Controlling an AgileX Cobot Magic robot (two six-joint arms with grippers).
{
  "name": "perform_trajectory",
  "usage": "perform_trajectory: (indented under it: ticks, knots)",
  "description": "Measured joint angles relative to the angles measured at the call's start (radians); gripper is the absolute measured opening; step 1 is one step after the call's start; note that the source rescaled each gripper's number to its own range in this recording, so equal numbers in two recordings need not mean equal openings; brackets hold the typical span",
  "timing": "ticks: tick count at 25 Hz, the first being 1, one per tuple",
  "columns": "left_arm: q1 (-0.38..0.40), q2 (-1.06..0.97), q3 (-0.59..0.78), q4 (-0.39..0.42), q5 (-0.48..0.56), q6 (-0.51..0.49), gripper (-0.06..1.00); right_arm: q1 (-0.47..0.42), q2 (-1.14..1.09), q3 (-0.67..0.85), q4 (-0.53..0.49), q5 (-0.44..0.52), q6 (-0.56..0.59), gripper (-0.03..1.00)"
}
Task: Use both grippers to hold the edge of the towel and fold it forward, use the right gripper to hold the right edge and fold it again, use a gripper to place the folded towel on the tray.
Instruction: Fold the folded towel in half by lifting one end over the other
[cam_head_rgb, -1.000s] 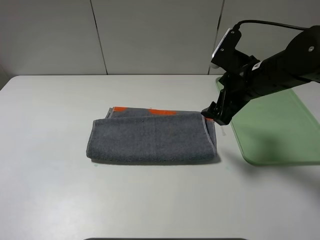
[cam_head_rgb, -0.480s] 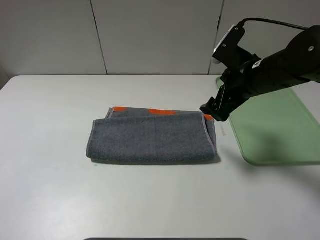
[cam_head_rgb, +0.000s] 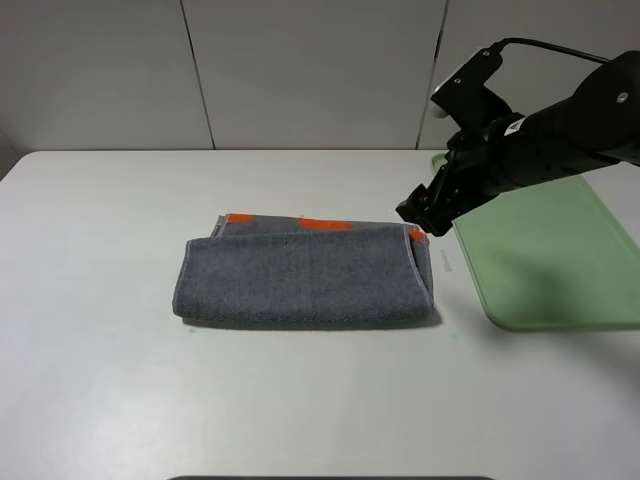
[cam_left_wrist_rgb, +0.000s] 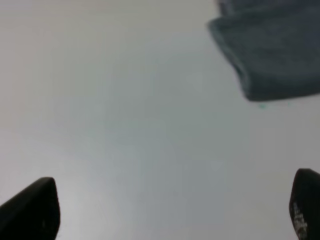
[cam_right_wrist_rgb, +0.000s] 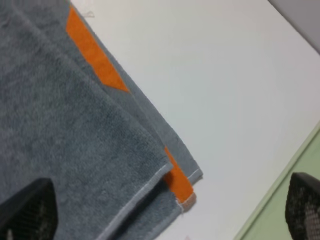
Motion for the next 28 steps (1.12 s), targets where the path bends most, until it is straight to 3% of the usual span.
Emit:
perform_trajectory:
  ticks: [6, 16, 28]
  knots:
    - [0.092, 0.000, 0.000, 0.002, 0.000, 0.001, 0.92, 0.000, 0.000, 0.000, 0.000, -0.037, 0.154, 1.00]
    - [0.095, 0.000, 0.000, 0.003, 0.000, 0.002, 0.92, 0.000, 0.000, 0.000, 0.000, -0.036, 0.229, 1.00]
    - [0.095, 0.000, 0.000, 0.003, 0.000, 0.002, 0.92, -0.023, 0.008, 0.000, 0.042, 0.023, 0.488, 1.00]
